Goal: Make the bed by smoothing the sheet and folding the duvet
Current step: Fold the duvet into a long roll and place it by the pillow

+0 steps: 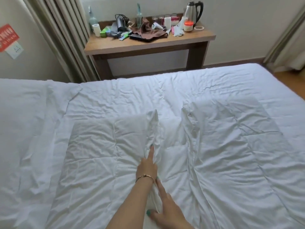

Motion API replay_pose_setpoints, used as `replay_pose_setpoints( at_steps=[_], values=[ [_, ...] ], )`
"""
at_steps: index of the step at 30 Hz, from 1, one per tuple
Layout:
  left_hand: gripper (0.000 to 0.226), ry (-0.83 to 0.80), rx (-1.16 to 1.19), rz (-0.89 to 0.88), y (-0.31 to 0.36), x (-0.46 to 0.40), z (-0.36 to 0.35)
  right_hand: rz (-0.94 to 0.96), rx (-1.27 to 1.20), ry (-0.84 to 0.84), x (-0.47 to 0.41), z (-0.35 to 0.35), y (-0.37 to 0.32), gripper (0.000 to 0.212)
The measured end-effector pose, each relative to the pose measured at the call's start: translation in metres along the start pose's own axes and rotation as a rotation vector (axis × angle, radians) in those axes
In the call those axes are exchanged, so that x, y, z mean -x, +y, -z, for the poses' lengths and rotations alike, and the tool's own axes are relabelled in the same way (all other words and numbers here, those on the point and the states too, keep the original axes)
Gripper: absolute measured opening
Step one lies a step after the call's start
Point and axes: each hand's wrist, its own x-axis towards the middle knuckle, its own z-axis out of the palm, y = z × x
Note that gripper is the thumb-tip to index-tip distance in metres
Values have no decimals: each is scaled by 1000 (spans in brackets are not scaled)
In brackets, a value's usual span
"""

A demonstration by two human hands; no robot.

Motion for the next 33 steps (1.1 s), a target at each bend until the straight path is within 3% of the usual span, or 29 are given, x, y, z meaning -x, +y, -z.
replay_pose_setpoints(
  at_steps=[2, 4, 6, 10, 12, 14, 17, 19, 22, 27, 29, 31, 32, 33],
  values=[
    [71, 43, 36, -84, -3, 0, 14, 52, 52, 70, 6, 1, -16, 92],
    [67, 106, 136, -199, -4, 2, 27, 80, -44, 237, 12, -4, -20, 86],
    [63, 102, 188, -250, -6, 4, 31, 8, -43, 356, 17, -8, -12, 88],
    [64, -92, 77, -94, -15, 10, 10, -186, 236, 60, 27, -15, 20, 81],
    [65, -109, 82, -112, -18, 10, 10, -129, 130, 107, 40, -18, 19, 83],
    [65, -24, 158, -221, -14, 9, 19, -78, 40, 244, 50, -23, 13, 87],
    [69, 81, 346, -484, -6, 9, 26, -57, 37, 613, 55, -31, 21, 94],
    [74, -69, 203, -555, -10, 10, 12, -220, 102, 512, 59, -34, 25, 96],
    [65, -254, -216, -527, -25, 13, -22, -457, 227, 164, 66, -26, 24, 68],
    [78, -293, -481, -424, -8, 41, -52, -400, 303, -59, 66, 17, 27, 75],
    [75, -115, -495, -374, 18, 60, -63, -292, 463, 120, 65, 52, 36, 62],
    [66, 146, -310, -391, 54, 69, -74, -170, 679, 452, 56, 97, 56, 65],
    [62, 208, -228, -420, 72, 68, -78, -165, 748, 557, 52, 119, 65, 72],
    [63, 170, -112, -387, 90, 64, -83, -220, 784, 556, 48, 139, 78, 80]
  ],
)
